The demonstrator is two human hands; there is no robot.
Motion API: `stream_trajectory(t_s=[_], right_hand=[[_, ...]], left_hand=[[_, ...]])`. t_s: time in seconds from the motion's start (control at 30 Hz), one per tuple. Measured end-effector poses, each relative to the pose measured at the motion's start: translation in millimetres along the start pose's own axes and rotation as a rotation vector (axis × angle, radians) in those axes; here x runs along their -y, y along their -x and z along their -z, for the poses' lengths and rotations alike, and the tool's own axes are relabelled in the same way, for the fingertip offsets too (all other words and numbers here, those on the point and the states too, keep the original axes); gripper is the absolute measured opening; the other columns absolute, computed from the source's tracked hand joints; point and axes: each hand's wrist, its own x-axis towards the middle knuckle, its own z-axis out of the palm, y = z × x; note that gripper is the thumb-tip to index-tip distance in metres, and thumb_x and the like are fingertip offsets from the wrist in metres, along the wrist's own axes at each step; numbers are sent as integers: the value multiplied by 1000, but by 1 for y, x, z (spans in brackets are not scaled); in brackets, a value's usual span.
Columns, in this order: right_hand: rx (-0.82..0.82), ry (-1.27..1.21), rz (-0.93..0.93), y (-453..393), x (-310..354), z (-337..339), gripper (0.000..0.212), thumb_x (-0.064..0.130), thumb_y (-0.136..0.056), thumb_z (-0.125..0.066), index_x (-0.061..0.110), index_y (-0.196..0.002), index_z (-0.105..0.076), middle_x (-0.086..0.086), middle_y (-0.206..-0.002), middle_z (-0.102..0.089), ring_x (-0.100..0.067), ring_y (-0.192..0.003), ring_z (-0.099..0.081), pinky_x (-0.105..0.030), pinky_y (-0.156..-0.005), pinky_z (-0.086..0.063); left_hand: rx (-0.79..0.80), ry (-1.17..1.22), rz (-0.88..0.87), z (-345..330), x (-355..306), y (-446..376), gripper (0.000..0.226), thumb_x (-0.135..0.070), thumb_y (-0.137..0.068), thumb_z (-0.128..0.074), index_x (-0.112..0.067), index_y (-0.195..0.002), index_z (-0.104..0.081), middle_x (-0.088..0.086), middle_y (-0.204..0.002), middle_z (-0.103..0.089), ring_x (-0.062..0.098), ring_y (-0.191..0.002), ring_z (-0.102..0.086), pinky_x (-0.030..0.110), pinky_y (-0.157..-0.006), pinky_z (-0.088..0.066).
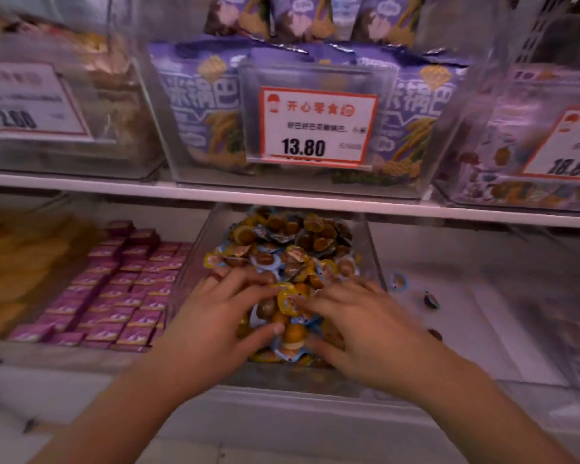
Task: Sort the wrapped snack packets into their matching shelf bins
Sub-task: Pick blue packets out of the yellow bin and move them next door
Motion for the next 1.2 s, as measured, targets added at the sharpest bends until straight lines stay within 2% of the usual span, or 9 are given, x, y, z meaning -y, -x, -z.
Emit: stream_trajectory(t_s=[0.13,0.27,0.43,0.53,0.67,0.77,0.93,1.03,1.2], right_hand=[[68,149,-100,-17,2,-7,69,70,-85,-47,35,-143,-38,6,-140,-48,-21,-134,-40,-41,-105,-36],[-90,219,-189,-25,1,-11,51,58,-89,-54,31,-132,-46,2,-126,-58,-24,-123,-49,-37,-81,-49],[-253,76,-274,-26,0,-14,46,49,-85,-64,32,-126,-51,0,-110,-66,-25,-102,-63,-31,-65,-43],[-356,-206,-354,-24,-7,-9,45,40,-84,-69,33,-126,-55,3,-108,-71,-23,-99,-66,-31,-71,-50],[-394,-596,-394,-21,-7,3,26,30,-82,-77,44,-97,-61,25,-87,-69,0,-87,-66,-22,-71,-53],[-491,-1117,-487,-18,-2,15,18,11,-86,-73,25,-96,-68,7,-86,-75,-13,-84,-71,-28,-69,-57],[-90,-2038,-490,-9,30,29,30,17,-88,-57,5,-112,-68,-17,-94,-68,-21,-74,-65,-36,-64,-53],[-147,-1871,-512,-4,31,25,32,30,-93,-62,9,-117,-67,-20,-106,-71,-23,-82,-66,-30,-58,-46],[-440,-1649,-439,16,-9,29,20,19,-89,-69,3,-100,-66,-5,-63,-51,-13,-53,-45,-19,-41,-35]], left_hand=[[3,-70,25,-4,2,1,49,-48,-83,-65,-34,-130,-59,-12,-133,-54,22,-122,-49,42,-95,-47],[-117,-6,97,-4,3,-3,40,-29,-81,-75,-30,-120,-67,-10,-119,-64,24,-108,-59,44,-87,-49],[-330,257,168,-5,-2,-6,31,-26,-83,-75,-25,-114,-69,-12,-115,-64,13,-105,-62,38,-89,-51],[-394,437,226,-1,-6,-5,31,-37,-86,-68,-31,-116,-66,-19,-117,-60,2,-112,-57,24,-93,-48],[-432,556,239,0,-17,-7,28,-30,-86,-72,-30,-113,-67,-20,-111,-61,2,-106,-59,14,-85,-45],[-489,621,231,-2,-32,-12,28,-26,-86,-73,-33,-113,-66,-23,-110,-61,0,-105,-59,9,-83,-43],[-473,628,158,-10,-56,-16,41,-35,-85,-67,-38,-126,-62,-26,-120,-62,-1,-117,-57,18,-94,-47],[-347,528,35,-14,-65,-19,50,-48,-89,-58,-44,-138,-48,-30,-131,-53,-2,-125,-50,21,-100,-43],[-130,484,-124,-12,-55,-20,64,-57,-94,-50,-40,-152,-27,-25,-154,-33,-3,-140,-34,16,-109,-31]])
